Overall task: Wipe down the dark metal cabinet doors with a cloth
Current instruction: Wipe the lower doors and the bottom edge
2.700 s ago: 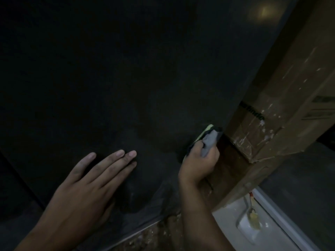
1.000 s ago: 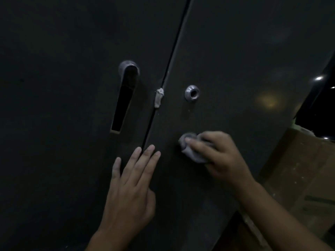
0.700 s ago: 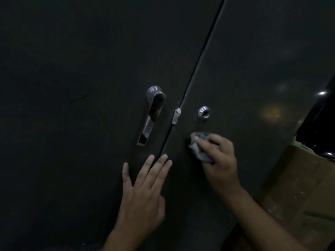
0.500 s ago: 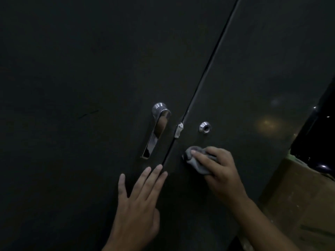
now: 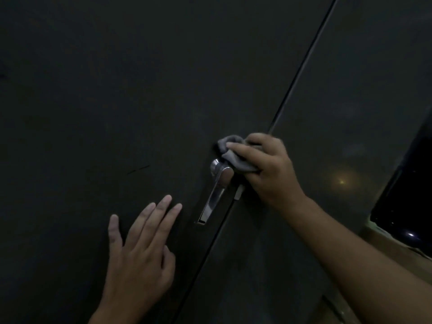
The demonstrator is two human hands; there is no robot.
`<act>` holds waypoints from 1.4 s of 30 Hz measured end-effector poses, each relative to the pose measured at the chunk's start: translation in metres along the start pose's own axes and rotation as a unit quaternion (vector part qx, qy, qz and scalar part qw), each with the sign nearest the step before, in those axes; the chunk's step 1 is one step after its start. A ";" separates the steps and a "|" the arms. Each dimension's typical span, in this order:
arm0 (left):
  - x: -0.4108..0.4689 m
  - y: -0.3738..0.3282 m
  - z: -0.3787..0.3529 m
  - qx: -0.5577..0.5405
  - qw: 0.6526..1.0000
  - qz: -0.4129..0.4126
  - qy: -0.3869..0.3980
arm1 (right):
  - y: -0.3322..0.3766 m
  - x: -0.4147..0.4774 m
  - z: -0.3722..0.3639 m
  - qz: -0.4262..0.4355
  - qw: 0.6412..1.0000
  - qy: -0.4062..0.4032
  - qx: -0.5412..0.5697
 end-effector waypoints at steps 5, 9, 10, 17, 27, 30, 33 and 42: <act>0.002 0.008 0.006 0.004 1.000 -0.001 -0.025 | -0.018 0.028 0.010 0.077 0.997 -0.004 -0.032; 0.005 0.013 0.013 0.014 0.999 -0.008 -0.034 | -0.036 0.075 0.006 -0.175 0.967 -0.170 -0.075; 0.007 0.014 0.015 0.015 0.999 -0.010 -0.041 | -0.032 0.083 0.002 -0.207 0.957 -0.193 -0.070; 0.013 0.026 0.025 0.034 0.999 -0.015 -0.010 | 0.031 0.059 -0.033 0.036 0.998 -0.028 0.050; 0.016 0.040 0.037 0.032 0.999 -0.009 0.017 | 0.023 0.089 -0.032 0.005 0.997 -0.074 -0.007; 0.018 0.046 0.042 0.001 1.000 0.001 -0.011 | 0.035 0.095 -0.044 -0.106 0.982 -0.146 -0.051; 0.022 0.056 0.049 -0.040 0.998 0.011 -0.038 | 0.064 0.075 -0.058 -0.033 0.992 -0.115 -0.036; 0.033 0.089 0.080 -0.142 0.968 0.094 -0.185 | 0.155 -0.023 -0.092 0.131 0.989 0.040 0.057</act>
Point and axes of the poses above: each hand's wrist, its own x-axis towards the middle knuckle, its own z-axis out of the back of the hand, y = z × x, the point moved 1 cm from there along x, towards the middle knuckle, and after that the axes turned 15 degrees about -y, right-handed, at the moved point
